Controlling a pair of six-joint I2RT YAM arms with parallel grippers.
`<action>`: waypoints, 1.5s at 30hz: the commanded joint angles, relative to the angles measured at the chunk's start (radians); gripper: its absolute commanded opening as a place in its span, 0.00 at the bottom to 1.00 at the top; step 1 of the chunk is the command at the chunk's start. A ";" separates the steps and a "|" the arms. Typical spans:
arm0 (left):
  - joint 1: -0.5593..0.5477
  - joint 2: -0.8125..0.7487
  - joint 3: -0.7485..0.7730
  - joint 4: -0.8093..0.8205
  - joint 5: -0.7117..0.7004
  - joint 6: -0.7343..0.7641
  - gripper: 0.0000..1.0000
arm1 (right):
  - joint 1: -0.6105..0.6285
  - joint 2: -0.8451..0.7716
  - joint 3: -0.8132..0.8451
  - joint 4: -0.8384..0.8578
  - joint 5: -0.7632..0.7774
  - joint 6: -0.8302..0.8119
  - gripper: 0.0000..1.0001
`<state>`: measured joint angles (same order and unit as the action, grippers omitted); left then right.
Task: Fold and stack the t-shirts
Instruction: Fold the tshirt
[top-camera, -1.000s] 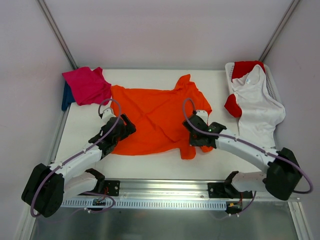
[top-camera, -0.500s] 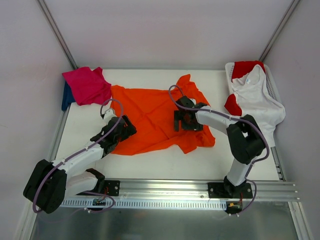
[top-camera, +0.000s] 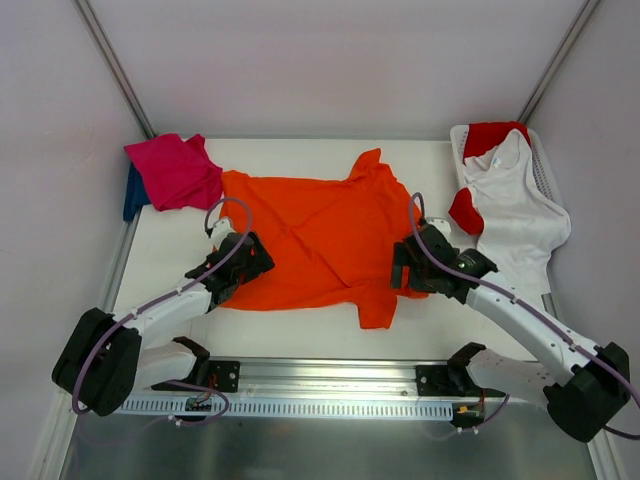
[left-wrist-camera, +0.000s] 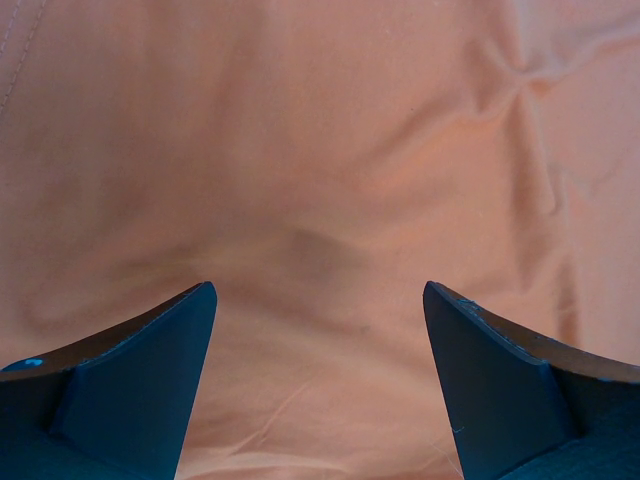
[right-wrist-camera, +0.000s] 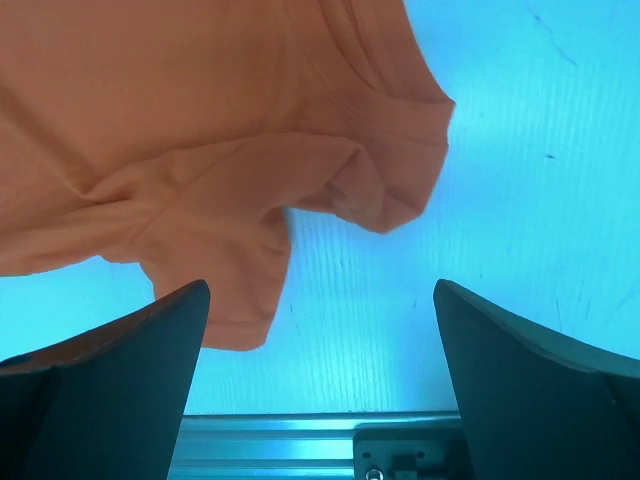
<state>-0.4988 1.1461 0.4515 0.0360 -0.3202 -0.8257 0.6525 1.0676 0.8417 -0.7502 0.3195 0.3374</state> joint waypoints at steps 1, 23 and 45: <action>-0.012 0.015 0.039 0.004 0.018 0.008 0.85 | 0.007 -0.055 -0.030 -0.110 0.027 0.061 0.99; -0.012 0.004 0.030 0.004 0.040 0.040 0.85 | 0.266 0.115 -0.240 0.261 -0.140 0.325 0.93; -0.012 -0.058 0.024 -0.033 0.029 0.069 0.85 | 0.274 0.017 -0.211 0.071 -0.135 0.284 0.00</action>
<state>-0.4988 1.1255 0.4633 0.0296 -0.2951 -0.7887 0.9173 1.1648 0.6003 -0.5560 0.1761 0.6247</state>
